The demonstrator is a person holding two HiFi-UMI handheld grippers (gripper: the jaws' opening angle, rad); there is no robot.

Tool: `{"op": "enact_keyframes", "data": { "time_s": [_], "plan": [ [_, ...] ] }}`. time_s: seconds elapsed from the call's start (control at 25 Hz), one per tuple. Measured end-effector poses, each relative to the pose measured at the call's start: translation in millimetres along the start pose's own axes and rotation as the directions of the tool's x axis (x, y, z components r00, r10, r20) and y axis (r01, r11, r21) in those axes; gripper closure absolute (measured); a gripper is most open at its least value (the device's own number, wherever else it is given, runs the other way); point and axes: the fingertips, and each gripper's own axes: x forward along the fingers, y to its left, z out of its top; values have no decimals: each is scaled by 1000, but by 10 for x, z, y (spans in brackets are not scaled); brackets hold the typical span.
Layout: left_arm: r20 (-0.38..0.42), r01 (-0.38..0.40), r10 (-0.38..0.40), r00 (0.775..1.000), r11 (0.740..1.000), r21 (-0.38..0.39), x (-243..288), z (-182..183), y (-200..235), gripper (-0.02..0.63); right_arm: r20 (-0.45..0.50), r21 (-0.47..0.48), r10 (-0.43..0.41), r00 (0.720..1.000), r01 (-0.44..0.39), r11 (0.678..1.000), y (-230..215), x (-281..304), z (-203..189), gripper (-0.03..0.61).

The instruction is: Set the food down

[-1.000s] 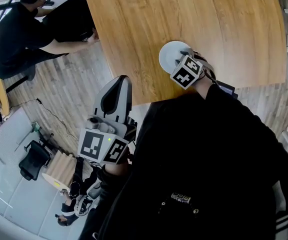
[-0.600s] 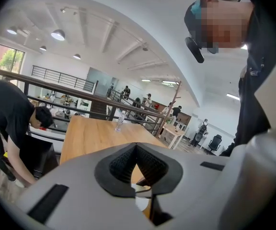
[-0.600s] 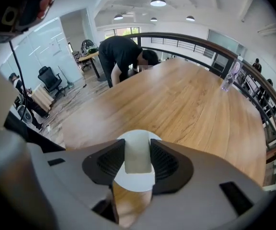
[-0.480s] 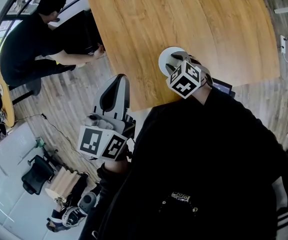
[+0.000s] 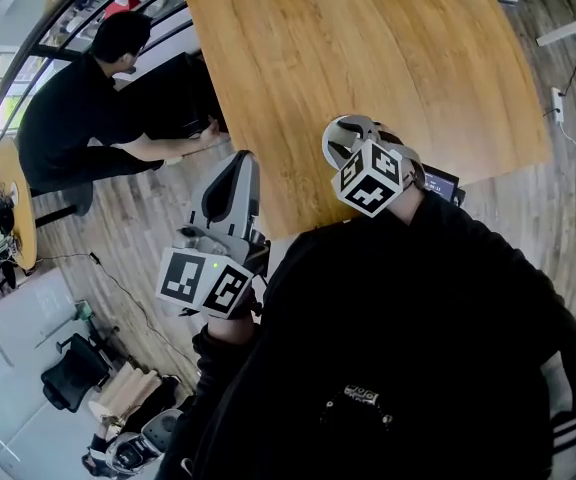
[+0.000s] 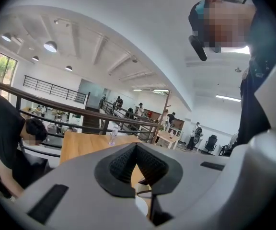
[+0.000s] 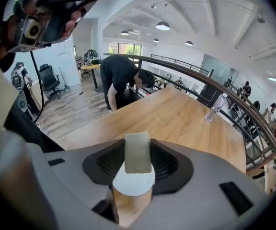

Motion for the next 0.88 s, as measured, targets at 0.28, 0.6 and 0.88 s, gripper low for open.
{"op": "enact_keyframes", "data": {
  "time_s": [0.28,0.6,0.88],
  "plan": [
    [-52,-13,12,999,1000,-12,-20,-113,-26,615,-66,-54,30,997,-33,998,197,364,-208,402],
    [-104,-77,71,992,996,-50,-27,-299,94,615,-244,-57,88,966,-105,993,302,947,-970,402],
    [-112,-112,104,988,992,-62,-43,-303,167,615,-375,-42,132,918,-159,986,251,1332,-1346,402]
  ]
}}
